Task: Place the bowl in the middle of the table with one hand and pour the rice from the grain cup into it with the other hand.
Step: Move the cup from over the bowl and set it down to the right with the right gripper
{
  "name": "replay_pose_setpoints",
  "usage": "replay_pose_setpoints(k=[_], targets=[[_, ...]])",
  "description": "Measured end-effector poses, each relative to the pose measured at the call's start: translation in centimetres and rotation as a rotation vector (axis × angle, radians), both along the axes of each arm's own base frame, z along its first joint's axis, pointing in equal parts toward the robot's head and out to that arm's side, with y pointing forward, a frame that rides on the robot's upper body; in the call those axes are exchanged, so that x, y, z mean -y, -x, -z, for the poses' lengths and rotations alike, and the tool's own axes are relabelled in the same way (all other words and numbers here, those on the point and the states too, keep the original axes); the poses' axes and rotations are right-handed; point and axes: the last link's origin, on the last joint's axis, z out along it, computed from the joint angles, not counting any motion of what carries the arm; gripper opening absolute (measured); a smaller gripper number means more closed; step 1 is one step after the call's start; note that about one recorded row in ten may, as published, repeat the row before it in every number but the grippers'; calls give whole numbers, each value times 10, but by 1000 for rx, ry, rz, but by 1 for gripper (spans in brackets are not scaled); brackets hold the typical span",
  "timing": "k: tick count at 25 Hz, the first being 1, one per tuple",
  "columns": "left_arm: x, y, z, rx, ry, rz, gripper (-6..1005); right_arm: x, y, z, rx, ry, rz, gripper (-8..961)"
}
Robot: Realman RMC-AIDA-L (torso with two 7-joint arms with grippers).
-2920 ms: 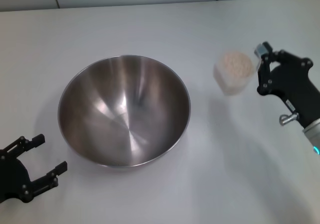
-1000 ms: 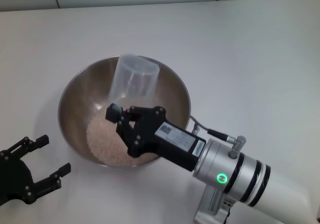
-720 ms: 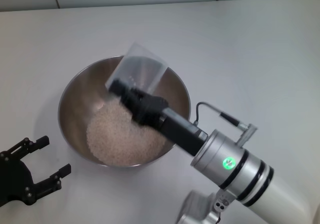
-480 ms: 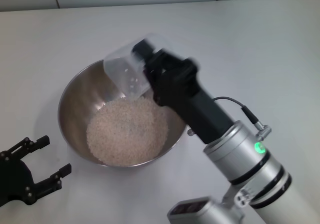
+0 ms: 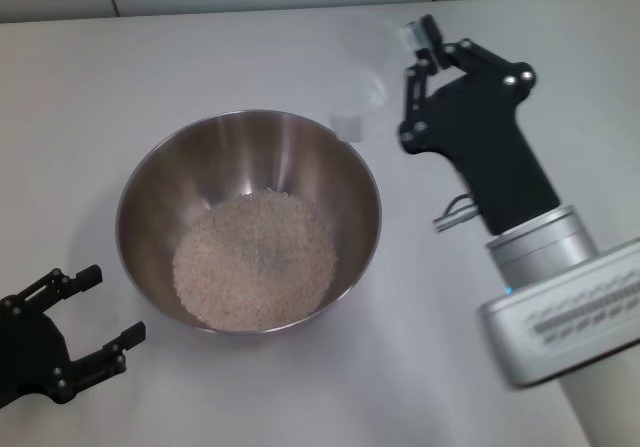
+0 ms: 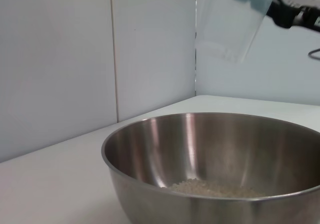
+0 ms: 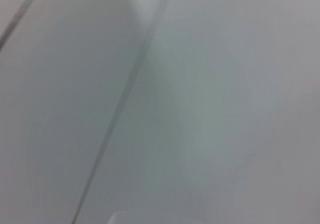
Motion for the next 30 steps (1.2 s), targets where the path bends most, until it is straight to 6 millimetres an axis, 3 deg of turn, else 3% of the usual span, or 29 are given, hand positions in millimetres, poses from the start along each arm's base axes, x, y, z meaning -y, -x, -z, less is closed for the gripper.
replay_pose_setpoints(k=[4, 12, 20, 30], targets=[[0, 0, 0, 1, 0, 2, 811, -16, -30, -12, -161, 57, 90, 23], [0, -1, 1, 3, 0, 2, 811, -42, -82, -16, -167, 136, 248, 25], [-1, -2, 1, 4, 1, 5, 811, -62, -94, 1, -44, 262, 328, 26], [-3, -3, 2, 5, 1, 8, 811, -66, -94, 17, 33, 354, 349, 28]])
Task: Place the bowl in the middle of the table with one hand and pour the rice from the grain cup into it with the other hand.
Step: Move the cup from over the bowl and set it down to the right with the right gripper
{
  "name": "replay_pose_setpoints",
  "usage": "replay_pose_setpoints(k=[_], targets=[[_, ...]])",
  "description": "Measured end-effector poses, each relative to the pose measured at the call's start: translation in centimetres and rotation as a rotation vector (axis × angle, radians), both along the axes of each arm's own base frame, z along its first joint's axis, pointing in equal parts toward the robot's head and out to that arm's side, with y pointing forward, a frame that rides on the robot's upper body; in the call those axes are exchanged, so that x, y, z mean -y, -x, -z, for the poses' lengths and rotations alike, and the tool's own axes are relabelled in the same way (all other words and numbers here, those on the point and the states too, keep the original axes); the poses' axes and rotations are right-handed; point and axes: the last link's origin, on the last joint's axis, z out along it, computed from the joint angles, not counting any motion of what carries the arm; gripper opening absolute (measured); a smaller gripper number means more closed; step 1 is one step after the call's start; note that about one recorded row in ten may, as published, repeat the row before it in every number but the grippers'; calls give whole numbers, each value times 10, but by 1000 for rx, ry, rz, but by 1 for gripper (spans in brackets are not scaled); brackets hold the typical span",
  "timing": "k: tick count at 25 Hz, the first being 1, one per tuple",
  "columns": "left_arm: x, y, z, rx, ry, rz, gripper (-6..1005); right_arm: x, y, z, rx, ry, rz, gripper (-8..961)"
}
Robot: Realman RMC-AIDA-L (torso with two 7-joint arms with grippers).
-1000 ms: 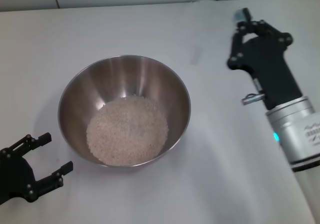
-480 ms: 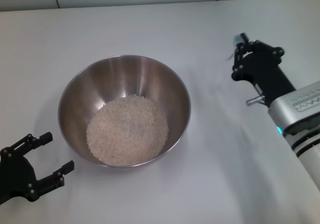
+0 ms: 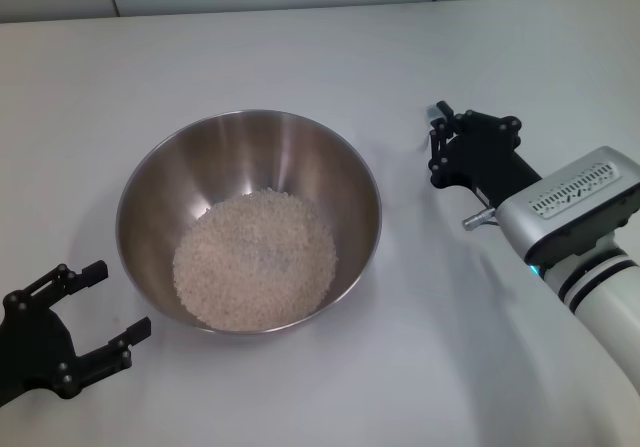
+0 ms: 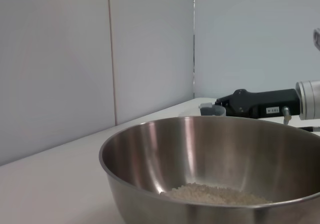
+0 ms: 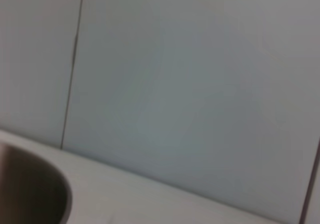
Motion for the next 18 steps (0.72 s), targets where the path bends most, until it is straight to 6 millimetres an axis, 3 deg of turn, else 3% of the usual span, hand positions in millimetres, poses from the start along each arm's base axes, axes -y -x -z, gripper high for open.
replay_pose_setpoints(k=[18], targets=[[-1, -1, 2, 2, 1, 0, 811, 5, -1, 9, 28, 57, -10, 31]])
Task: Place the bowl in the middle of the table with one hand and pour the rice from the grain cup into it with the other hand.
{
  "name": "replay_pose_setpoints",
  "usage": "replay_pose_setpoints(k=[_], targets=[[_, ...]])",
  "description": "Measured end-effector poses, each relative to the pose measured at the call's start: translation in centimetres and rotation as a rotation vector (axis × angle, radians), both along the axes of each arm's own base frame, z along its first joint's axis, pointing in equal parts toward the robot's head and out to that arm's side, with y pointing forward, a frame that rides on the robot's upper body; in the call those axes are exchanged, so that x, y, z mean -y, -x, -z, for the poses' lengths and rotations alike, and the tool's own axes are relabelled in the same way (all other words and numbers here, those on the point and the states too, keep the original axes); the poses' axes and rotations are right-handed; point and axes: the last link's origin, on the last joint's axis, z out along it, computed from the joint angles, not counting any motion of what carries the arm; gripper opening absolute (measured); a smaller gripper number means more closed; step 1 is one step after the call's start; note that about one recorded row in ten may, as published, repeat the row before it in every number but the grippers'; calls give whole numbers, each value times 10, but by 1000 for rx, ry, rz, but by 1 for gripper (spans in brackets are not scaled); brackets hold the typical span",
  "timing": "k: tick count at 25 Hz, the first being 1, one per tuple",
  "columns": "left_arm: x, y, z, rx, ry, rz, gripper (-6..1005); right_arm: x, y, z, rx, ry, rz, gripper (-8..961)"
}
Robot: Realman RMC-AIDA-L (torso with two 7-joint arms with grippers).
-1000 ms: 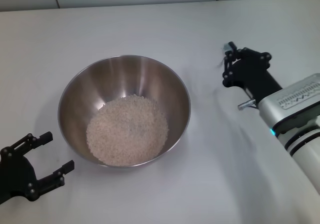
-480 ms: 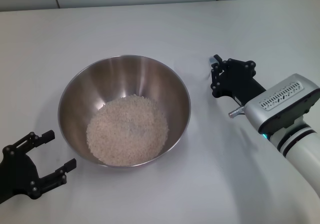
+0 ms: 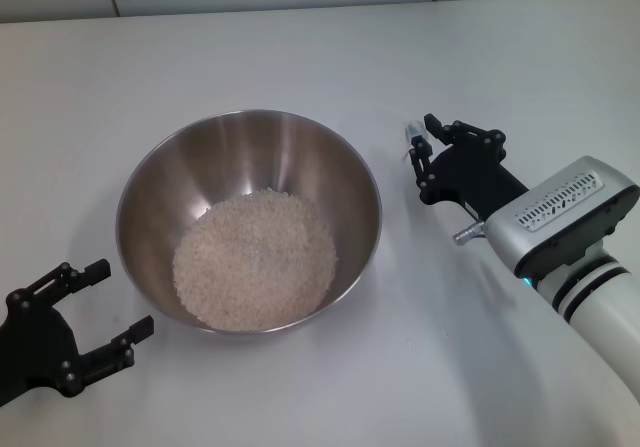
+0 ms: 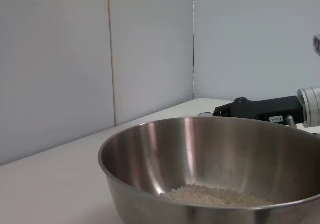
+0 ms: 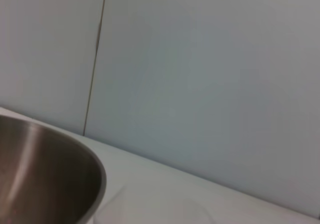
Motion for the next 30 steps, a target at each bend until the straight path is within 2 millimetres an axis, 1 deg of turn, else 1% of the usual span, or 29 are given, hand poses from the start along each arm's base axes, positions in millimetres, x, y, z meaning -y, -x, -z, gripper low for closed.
replay_pose_setpoints(k=[5, 9, 10, 12, 15, 16, 18, 19, 20, 21, 22, 23, 24, 25, 26, 27, 28, 29, 30], targets=[[0, 0, 0, 1, 0, 1, 811, 9, -5, -3, -18, -17, 11, 195], [0, 0, 0, 1, 0, 1, 811, 16, -7, -5, -31, -30, 1, 375], [0, 0, 0, 1, 0, 1, 811, 22, -9, -4, -39, -29, -1, 420], [1, 0, 0, 1, 0, 0, 811, 26, -10, -4, -43, -29, 0, 512], [2, 1, -1, 0, 0, -2, 811, 41, -18, -9, -64, -63, 10, 650], [2, 1, -1, 0, 0, -2, 811, 41, -18, -9, -64, -63, 10, 667], [2, 2, -1, -1, 0, -4, 811, 54, -24, -15, -87, -81, 1, 701], [2, 2, -1, -1, 0, -4, 811, 54, -24, -15, -87, -81, 1, 719], [2, 2, -1, -2, -1, -4, 811, 64, -29, -21, -120, -64, -24, 736], [2, 2, -1, -2, -1, -4, 811, 64, -29, -21, -120, -64, -24, 753], [2, 2, -1, -3, -1, -4, 811, 70, -31, -24, -139, -42, -46, 770], [2, 2, -1, -3, -1, -4, 811, 82, -33, -29, -170, 25, -115, 769], [2, 2, -2, -3, -1, -4, 811, 82, -33, -29, -170, 25, -115, 769], [2, 2, -2, -4, -2, -4, 811, 97, -35, -35, -191, 130, -215, 768], [2, 2, -2, -4, -2, -4, 811, 97, -35, -35, -191, 130, -215, 768], [2, 2, -2, -4, -1, -4, 811, 104, -37, -38, -195, 190, -261, 767], [2, 2, -2, -4, -1, -4, 811, 112, -40, -43, -197, 299, -335, 766], [2, 2, -2, -4, -1, -4, 811, 112, -40, -43, -197, 299, -335, 766], [2, 2, -2, -4, -1, -3, 811, 115, -41, -45, -196, 343, -361, 765]])
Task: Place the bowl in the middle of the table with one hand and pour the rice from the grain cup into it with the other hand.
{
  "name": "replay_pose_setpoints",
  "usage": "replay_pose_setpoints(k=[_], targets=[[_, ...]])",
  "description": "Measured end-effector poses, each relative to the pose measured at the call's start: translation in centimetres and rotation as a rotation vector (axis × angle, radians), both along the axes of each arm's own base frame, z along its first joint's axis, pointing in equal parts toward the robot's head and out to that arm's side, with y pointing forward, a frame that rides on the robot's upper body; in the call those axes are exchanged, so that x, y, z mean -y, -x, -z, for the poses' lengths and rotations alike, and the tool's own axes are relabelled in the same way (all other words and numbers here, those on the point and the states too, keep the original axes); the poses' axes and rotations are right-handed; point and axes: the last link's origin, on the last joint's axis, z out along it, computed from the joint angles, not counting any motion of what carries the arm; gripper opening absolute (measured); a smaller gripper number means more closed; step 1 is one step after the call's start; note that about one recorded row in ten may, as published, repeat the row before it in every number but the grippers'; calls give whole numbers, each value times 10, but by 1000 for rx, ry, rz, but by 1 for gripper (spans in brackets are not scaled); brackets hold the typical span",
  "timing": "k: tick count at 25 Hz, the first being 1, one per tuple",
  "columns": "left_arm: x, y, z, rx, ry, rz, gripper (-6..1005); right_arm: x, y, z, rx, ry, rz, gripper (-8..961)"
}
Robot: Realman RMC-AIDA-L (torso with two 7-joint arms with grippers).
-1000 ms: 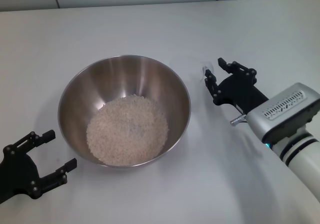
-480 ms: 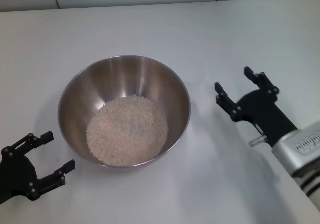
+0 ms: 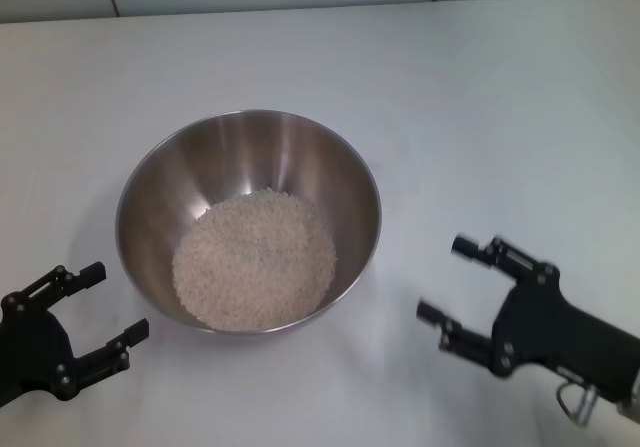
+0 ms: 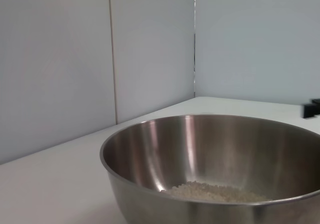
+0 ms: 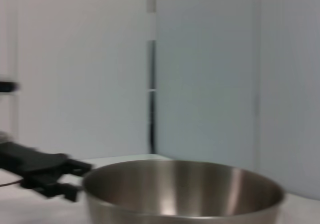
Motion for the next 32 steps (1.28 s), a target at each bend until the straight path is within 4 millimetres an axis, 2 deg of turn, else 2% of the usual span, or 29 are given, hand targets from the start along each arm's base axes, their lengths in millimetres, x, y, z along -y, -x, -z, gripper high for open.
replay_pose_setpoints(k=[8, 32], targets=[[1, 0, 0, 1, 0, -1, 811, -2, -1, -2, 21, 54, -29, 766], [3, 0, 1, 12, 5, -3, 811, -12, -4, -6, -9, 20, 39, 766]])
